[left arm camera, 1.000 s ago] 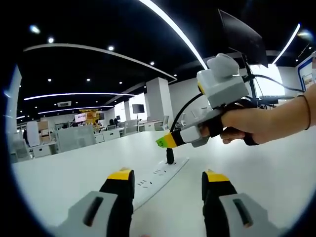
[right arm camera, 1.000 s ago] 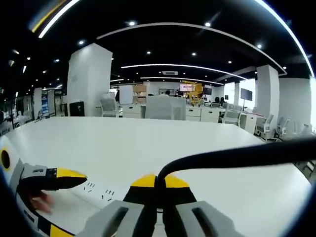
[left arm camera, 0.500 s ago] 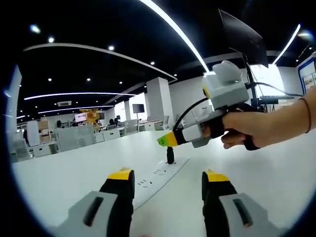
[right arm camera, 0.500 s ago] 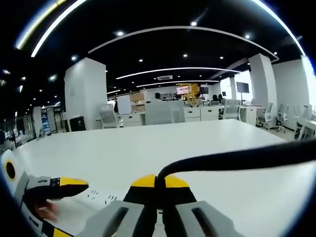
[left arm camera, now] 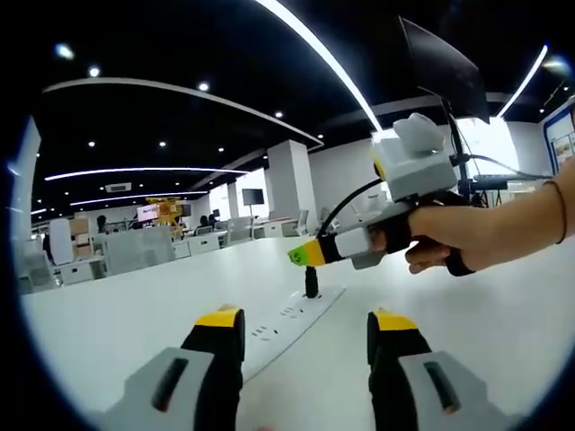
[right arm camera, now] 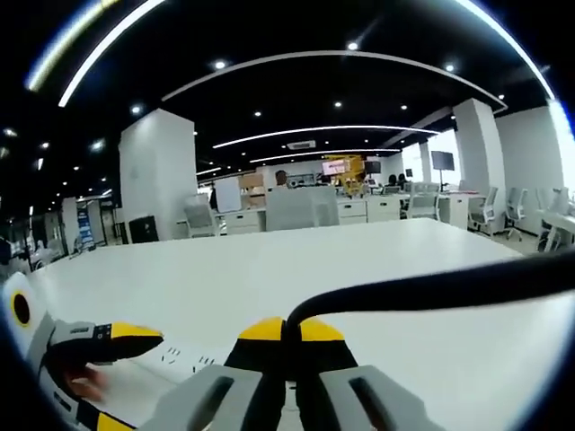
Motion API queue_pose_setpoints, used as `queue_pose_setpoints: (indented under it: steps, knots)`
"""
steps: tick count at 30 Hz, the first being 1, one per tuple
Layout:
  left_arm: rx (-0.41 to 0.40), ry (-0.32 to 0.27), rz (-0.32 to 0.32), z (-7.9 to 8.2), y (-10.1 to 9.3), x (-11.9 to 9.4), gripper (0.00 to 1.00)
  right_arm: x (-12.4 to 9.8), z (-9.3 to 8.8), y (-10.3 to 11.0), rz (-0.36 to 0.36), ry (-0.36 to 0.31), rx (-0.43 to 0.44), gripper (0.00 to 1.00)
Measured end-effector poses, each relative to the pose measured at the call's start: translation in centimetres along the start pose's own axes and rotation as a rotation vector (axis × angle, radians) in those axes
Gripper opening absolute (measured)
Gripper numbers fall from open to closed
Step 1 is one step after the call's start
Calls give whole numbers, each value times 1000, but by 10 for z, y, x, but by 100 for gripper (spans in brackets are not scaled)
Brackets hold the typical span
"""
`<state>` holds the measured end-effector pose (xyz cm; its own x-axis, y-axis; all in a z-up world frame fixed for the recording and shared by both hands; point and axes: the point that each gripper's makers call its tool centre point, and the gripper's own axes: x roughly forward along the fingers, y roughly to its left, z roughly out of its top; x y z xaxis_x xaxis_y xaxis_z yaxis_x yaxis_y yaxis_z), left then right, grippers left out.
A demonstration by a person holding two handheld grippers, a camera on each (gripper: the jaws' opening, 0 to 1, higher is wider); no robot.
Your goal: Find the data cable on the table. Grasp the USB connector end of the cable and insert it into the USB port on the table
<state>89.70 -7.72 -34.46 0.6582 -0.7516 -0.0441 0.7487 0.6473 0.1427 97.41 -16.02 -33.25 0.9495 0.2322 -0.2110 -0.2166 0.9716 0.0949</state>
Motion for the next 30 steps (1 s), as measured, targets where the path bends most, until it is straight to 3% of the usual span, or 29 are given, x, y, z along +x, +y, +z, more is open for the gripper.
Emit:
queue_pose_setpoints:
  steps: [30]
  knots:
    - [-7,-8,3,1,2,2,55,7,3,-4,-7,-36,-12,5]
